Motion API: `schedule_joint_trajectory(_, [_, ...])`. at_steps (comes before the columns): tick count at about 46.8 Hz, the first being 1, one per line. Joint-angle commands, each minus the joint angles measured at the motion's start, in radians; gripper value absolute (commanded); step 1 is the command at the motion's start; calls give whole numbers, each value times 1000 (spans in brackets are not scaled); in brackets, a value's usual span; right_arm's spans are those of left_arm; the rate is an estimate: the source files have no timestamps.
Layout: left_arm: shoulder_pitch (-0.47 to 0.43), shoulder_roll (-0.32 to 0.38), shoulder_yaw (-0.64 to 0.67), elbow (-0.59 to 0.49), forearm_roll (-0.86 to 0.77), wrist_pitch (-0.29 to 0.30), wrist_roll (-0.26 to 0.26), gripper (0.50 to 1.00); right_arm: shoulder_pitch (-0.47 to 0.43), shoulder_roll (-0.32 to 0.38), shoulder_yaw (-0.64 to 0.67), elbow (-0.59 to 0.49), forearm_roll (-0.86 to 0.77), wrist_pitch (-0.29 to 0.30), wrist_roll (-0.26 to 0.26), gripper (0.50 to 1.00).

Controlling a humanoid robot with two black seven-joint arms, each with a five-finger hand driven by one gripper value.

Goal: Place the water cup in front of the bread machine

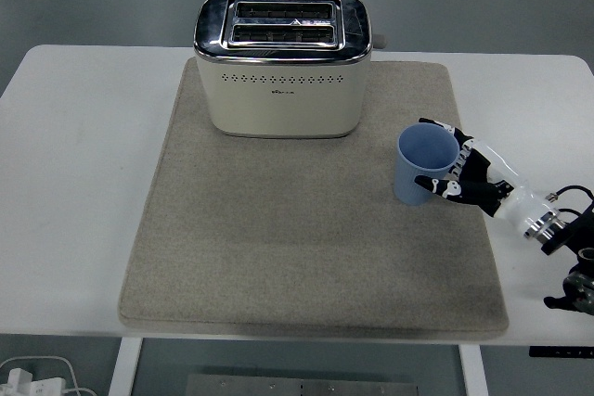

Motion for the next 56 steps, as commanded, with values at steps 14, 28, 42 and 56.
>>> schedule_joint_trajectory(14, [0, 0, 0, 1, 0, 0, 0, 1000, 0, 37, -3, -29, 0, -1, 0, 921])
schedule_joint_trajectory(28, [2, 0, 0, 1, 0, 0, 0, 1000, -2, 46, -4, -30, -2, -3, 0, 819])
schedule_joint_trajectory(42, [2, 0, 0, 1, 0, 0, 0, 1000, 0, 46, -4, -29, -8, -1, 0, 500])
schedule_joint_trajectory(56, [2, 0, 2, 0, 0, 0, 0, 1000, 20, 46, -3, -27, -6, 2, 0, 500])
